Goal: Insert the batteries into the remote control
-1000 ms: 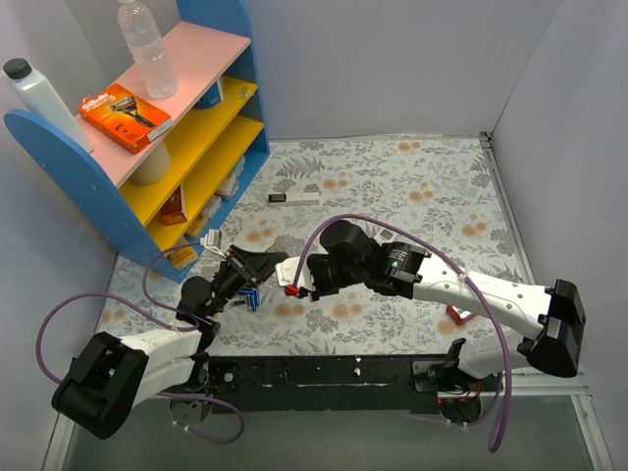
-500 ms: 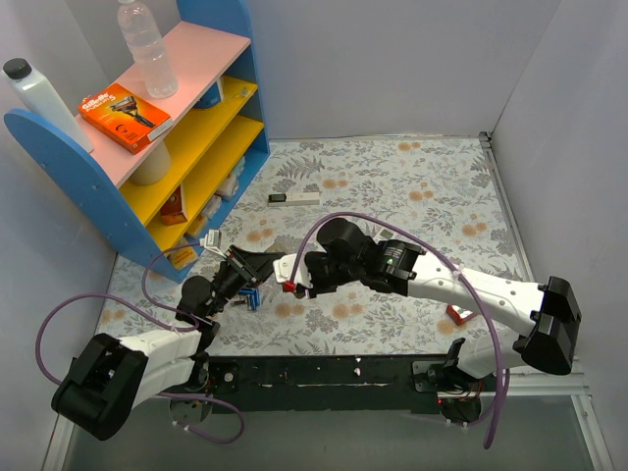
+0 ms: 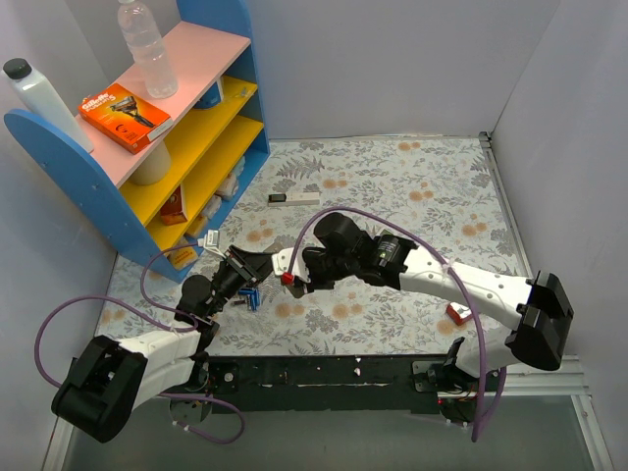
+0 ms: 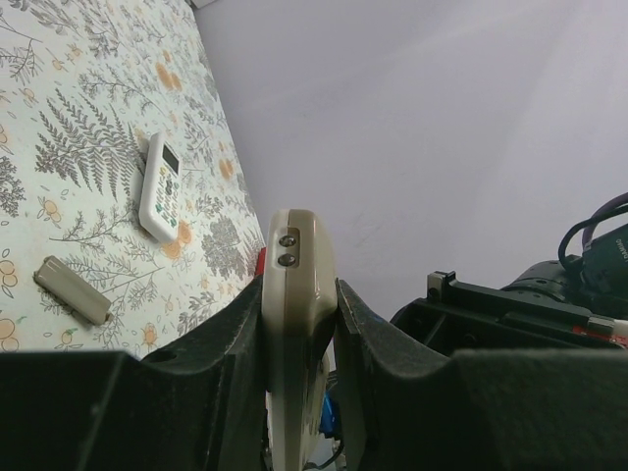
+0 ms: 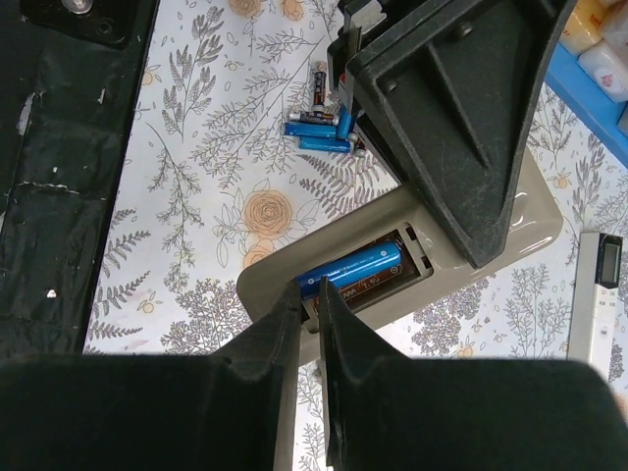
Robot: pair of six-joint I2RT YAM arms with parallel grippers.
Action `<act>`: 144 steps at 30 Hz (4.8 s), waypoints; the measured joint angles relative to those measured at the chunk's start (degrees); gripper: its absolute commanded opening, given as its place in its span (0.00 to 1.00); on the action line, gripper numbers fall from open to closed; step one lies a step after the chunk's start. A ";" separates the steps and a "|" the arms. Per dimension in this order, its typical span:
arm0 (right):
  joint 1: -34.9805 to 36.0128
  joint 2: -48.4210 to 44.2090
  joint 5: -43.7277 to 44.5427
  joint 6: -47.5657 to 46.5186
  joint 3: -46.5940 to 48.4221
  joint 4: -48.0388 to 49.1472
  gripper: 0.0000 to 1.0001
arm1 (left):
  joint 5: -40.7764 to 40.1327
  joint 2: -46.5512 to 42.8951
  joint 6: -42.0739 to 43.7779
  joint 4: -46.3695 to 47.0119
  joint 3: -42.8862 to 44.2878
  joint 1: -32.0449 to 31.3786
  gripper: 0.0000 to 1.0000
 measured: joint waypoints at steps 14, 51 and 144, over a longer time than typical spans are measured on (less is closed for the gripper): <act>-1.14 1.97 -1.55 0.52 0.09 0.94 0.13 | -0.24 0.00 2.14 -0.37 -0.07 0.44 0.00; -2.05 -2.34 1.16 22.53 -0.04 9.75 0.48 | -6.86 -23.39 12.50 -30.29 6.67 -0.52 0.00; 5.99 11.74 23.58 48.50 8.68 6.71 0.66 | -12.48 -24.92 14.21 -45.94 8.83 -0.61 0.00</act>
